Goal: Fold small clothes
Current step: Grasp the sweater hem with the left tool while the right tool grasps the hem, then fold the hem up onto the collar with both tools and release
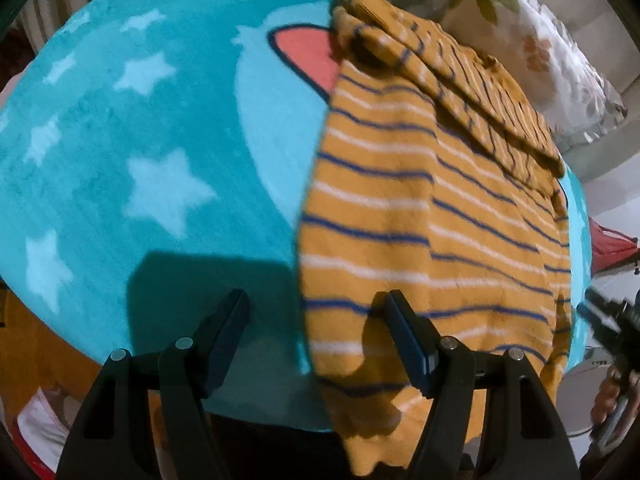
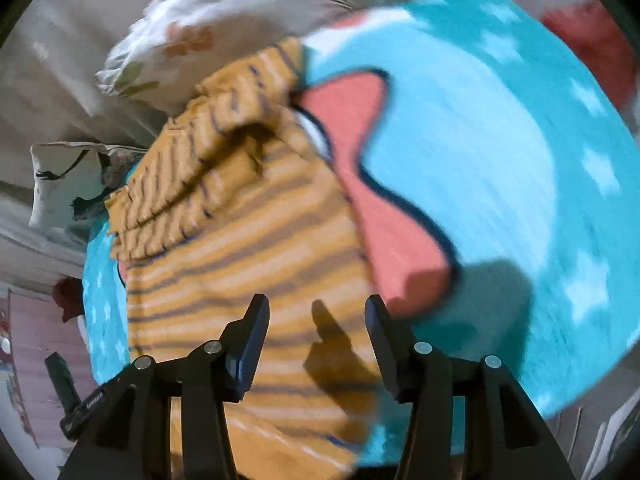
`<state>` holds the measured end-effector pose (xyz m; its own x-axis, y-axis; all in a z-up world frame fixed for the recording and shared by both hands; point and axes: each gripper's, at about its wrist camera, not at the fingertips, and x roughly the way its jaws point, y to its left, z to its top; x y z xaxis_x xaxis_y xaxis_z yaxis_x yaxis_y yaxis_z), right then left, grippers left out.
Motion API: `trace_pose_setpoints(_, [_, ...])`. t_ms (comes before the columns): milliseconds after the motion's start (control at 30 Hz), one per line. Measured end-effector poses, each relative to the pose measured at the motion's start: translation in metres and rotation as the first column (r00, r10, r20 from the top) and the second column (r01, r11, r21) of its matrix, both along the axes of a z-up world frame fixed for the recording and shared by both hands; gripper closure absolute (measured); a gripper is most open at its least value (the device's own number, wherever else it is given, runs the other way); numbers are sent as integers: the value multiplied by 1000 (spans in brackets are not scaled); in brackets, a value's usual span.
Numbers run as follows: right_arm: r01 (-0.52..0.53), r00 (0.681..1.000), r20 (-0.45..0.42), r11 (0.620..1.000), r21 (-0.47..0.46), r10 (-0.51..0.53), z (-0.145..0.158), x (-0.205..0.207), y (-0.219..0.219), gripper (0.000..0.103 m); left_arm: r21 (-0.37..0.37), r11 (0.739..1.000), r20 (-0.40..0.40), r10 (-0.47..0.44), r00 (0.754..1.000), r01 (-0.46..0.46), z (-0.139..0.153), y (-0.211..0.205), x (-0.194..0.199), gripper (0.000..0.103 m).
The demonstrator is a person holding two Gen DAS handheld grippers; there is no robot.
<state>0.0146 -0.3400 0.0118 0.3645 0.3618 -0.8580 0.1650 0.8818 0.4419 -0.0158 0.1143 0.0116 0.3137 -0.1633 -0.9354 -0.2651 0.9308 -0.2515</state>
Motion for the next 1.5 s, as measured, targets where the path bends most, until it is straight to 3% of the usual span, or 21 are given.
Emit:
trace_pose_setpoints(233, [-88,994,-58,990,110,95,-36,-45,8,49,-8,1000,45,-20,999,21,1,-34,-30,29])
trace_pose_setpoints(367, [-163,983,-55,975,154,173,-44,-63,32,48,-56,998,68,-16,998,19,4,-45,-47,33])
trace_pose_setpoints(400, [-187,980,-43,971,151,195,-44,-69,39,48,-60,998,70,-9,998,13,4,-45,-49,48])
trace_pose_setpoints(433, [-204,977,-37,967,151,212,-45,-72,42,48,-54,999,69,2,998,2,3,-46,-49,71])
trace_pose_setpoints(500, [-219,974,-19,966,135,224,-45,-75,49,48,-57,998,51,32,998,-29,1,-40,-52,92])
trace_pose_setpoints(567, [-228,973,-11,968,103,230,-45,-76,54,69,-108,991,41,77,996,-72,-1,-34,-53,93])
trace_pose_setpoints(600, [-234,971,-22,968,93,236,-46,-74,55,90,-115,990,38,89,995,-85,0,-33,-55,94])
trace_pose_setpoints(733, [-249,967,-19,957,150,254,-48,-75,46,94,-108,991,42,90,995,-85,18,-29,-68,95])
trace_pose_setpoints(867, [-366,927,-15,911,190,375,-31,-111,35,97,-90,994,70,73,995,-67,50,-20,-83,96])
trace_pose_setpoints(967, [-390,916,-20,899,198,402,-24,-128,26,97,-84,995,42,62,997,-58,44,-24,-91,96])
trace_pose_setpoints(1100, [-360,928,-11,905,227,372,-28,-121,22,97,-98,992,31,86,996,-83,36,-23,-84,96])
trace_pose_setpoints(1300, [-369,926,18,897,243,376,-17,-110,28,97,-46,997,78,61,995,-58,54,-24,-85,96])
trace_pose_setpoints(1500, [-344,939,88,886,311,334,12,-72,28,97,-97,990,115,117,986,-106,74,-6,-57,96])
